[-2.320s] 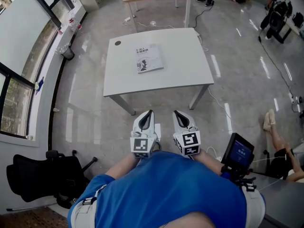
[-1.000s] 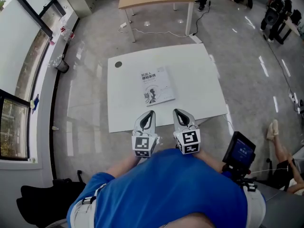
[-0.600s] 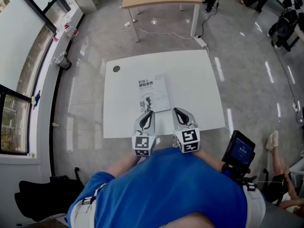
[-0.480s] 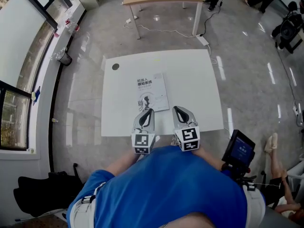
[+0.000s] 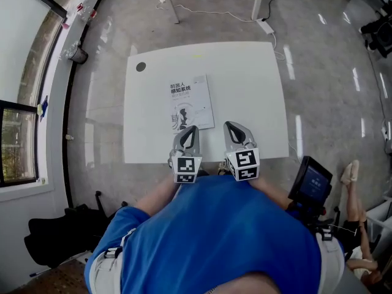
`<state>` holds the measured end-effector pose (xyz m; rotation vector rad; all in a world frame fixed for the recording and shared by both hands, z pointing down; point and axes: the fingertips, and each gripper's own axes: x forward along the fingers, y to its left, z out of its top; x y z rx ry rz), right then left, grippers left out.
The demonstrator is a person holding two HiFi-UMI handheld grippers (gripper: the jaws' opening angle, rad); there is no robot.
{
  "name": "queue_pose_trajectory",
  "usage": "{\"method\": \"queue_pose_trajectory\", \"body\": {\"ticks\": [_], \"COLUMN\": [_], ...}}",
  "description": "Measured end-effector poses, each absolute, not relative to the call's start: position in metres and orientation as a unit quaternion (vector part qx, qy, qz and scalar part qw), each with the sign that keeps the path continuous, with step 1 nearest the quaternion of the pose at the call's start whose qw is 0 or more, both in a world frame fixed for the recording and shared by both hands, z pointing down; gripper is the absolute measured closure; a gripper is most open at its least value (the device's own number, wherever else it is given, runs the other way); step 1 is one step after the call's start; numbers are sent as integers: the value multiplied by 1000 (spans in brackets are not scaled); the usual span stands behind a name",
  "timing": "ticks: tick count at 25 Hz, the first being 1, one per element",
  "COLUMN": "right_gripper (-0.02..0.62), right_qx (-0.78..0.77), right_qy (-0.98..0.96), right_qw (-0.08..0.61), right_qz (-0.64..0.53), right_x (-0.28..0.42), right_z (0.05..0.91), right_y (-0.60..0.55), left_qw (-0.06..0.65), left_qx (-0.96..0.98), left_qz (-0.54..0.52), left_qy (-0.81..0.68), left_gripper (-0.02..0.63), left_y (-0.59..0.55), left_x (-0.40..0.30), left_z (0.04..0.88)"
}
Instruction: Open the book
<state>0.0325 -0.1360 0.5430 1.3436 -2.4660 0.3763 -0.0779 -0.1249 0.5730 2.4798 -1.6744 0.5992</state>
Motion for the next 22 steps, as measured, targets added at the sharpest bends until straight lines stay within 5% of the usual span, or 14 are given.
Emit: {"method": "queue_pose_trajectory", "body": {"ticks": [12,13,14,22], "right_gripper": [592,592,592,592], "right_qx": [471,471,472,476], "right_qy": [-846,-845,-844,-839], "right_qw": [182,185,186,195], "right_qz": [172,175,177,178], "right_x": [51,54,57,69], "right_z": [587,591,595,604], "right_y": [-166,-168,-171,-172], "left_qw": [-12,-19,-26,-60], "left_qx": [819,820,818,802], "left_qz": [366,380,392,431], "left_qy": [-441,-428,-420,-410], "left_gripper": [593,496,469,462], "left_y": [-146,-148,-150,-157], "left_x": [-30,-25,-21,-13], "left_z": [670,679,686,709]}}
